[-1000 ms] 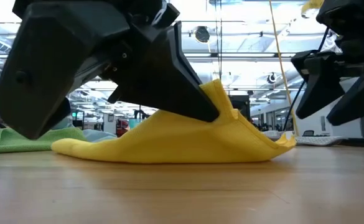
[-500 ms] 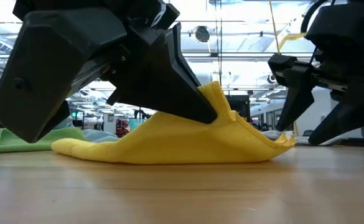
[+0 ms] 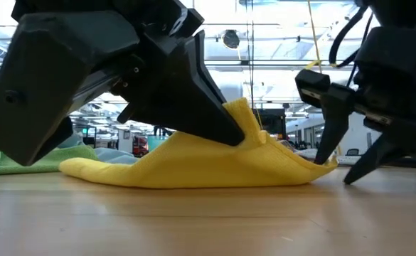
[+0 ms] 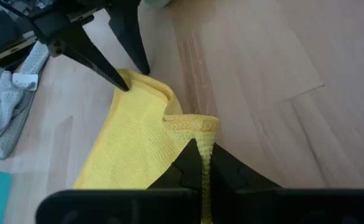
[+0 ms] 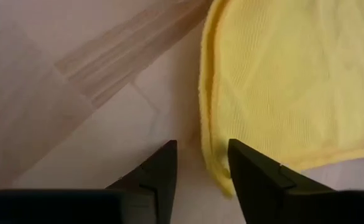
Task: Fold microfiber towels
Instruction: Fold the yellow microfiber cloth
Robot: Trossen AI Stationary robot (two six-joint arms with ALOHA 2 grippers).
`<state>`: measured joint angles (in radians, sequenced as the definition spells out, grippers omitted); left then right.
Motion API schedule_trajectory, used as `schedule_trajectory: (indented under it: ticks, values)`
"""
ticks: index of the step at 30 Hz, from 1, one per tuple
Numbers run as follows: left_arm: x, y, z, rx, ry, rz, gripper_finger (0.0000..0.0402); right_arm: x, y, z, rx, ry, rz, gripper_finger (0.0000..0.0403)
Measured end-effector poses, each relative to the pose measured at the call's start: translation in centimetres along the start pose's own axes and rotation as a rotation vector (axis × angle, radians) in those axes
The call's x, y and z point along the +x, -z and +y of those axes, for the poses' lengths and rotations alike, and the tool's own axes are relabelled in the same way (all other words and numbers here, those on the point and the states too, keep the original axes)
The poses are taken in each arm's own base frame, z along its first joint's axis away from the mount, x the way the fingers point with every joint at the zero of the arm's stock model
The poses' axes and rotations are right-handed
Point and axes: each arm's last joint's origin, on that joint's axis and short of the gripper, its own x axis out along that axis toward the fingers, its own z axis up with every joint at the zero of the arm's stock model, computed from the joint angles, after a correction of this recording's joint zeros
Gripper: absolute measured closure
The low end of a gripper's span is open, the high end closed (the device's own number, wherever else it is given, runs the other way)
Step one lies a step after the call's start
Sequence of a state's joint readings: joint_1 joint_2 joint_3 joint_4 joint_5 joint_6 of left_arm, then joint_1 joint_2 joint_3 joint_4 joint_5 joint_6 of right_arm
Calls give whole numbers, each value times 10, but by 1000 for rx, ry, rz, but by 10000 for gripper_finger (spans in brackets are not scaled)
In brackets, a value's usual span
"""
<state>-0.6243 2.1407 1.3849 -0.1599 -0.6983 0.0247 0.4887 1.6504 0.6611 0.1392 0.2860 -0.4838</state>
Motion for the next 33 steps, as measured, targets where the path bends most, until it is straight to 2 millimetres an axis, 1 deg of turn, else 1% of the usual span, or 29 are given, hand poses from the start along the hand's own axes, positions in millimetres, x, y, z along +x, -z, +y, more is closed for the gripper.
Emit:
schedule_trajectory:
  ticks: [3,6,8,9,13,17,20,24,28,33]
  values:
    - [0,2,0,1,1,18,392,5,0,1,2,6,-7,313]
    - [0,5,0,0,1,41,392,6,0,1,8,4,-5,356]
    - [0,6,0,6,2,48,392,5,1,1,48,-1,-5,385]
    - [0,6,-1,10,3,49,392,4,0,2,76,-3,-7,393]
    - [-2,6,-1,50,-31,45,392,0,-6,10,198,-8,-24,392]
    - [-4,3,-4,81,-46,17,392,-11,-22,13,390,-22,-56,398]
    - [-7,-2,-8,57,-51,-27,392,-21,-35,12,543,-32,-85,399]
    - [-13,-8,-14,0,-42,-84,392,-33,-50,16,707,-68,-141,398]
    - [-22,-14,-23,-83,-23,-148,392,-42,-63,25,774,-110,-180,400]
    - [-38,-20,-38,-169,-14,-228,392,-53,-74,40,841,-168,-225,400]
